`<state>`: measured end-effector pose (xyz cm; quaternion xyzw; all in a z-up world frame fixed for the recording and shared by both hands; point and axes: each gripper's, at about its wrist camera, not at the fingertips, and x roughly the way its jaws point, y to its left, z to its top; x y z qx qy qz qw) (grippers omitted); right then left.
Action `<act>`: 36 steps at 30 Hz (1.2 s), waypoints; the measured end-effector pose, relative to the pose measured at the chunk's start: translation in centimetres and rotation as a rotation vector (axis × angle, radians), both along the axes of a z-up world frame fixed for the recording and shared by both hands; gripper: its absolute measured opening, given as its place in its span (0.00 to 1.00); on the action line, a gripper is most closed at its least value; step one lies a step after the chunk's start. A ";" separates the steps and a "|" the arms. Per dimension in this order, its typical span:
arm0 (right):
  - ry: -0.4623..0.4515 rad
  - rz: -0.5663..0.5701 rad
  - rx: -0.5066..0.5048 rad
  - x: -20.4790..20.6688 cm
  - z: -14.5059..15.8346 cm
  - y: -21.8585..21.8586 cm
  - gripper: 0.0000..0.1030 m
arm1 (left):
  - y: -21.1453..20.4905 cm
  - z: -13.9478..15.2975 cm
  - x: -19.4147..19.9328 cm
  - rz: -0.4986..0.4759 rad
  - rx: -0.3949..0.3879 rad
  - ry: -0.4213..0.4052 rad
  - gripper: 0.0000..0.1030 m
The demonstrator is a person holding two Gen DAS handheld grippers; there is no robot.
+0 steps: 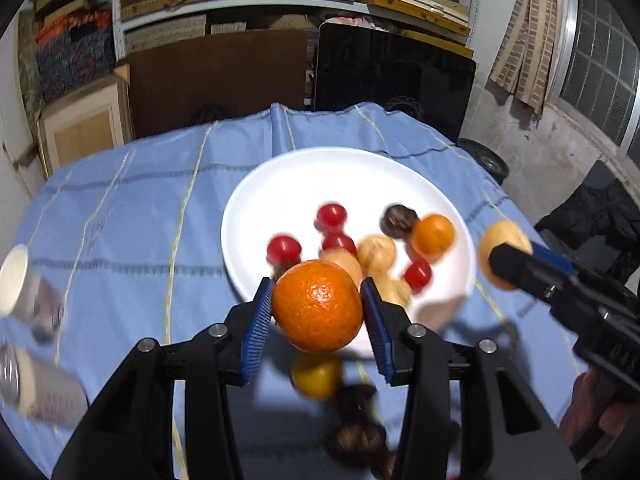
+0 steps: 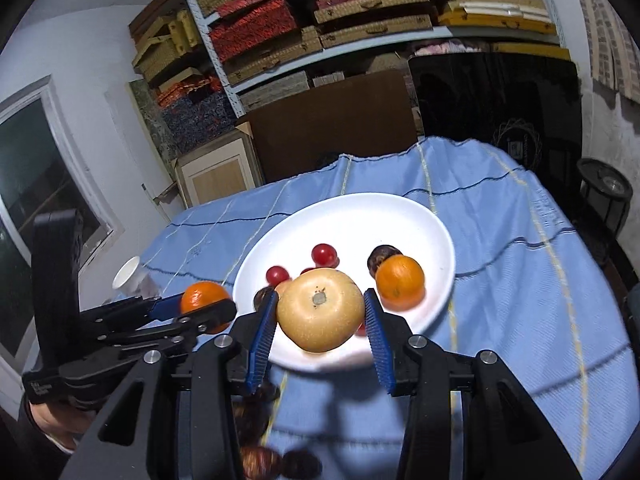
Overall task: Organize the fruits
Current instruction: 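Carry the tangerine and pale yellow fruit onto the white plate and release both, then grasp a red tomato with the right tool while the left tool grasps an orange fruit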
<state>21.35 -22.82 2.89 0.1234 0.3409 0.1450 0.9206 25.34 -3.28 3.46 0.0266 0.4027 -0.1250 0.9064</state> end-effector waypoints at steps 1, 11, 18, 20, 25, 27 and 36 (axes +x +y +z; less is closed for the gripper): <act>0.007 -0.003 0.004 0.7 -0.4 0.1 0.43 | -0.1 -0.4 1.1 0.005 0.017 0.003 0.42; 0.071 -0.029 0.183 4.6 -3.4 -1.1 0.46 | -0.2 -1.6 5.2 0.046 -0.055 0.017 0.60; 0.043 -0.025 0.222 1.5 -1.8 -2.5 0.59 | -0.5 0.4 2.1 0.034 -0.072 -0.005 0.76; 0.046 -0.008 0.206 -0.1 -1.6 -2.7 0.60 | -0.2 0.9 0.5 0.031 -0.065 -0.027 0.77; 0.062 -0.014 0.198 -4.3 -1.9 -4.1 0.66 | 1.7 1.5 -4.3 0.038 -0.084 -0.038 0.79; 0.069 -0.014 0.204 -5.9 -2.2 -4.6 0.68 | 2.6 1.4 -6.1 0.047 -0.092 -0.036 0.80; 0.086 -0.006 0.183 -12.7 -4.0 -4.4 0.72 | 4.7 -1.0 -14.0 0.060 -0.078 -0.013 0.81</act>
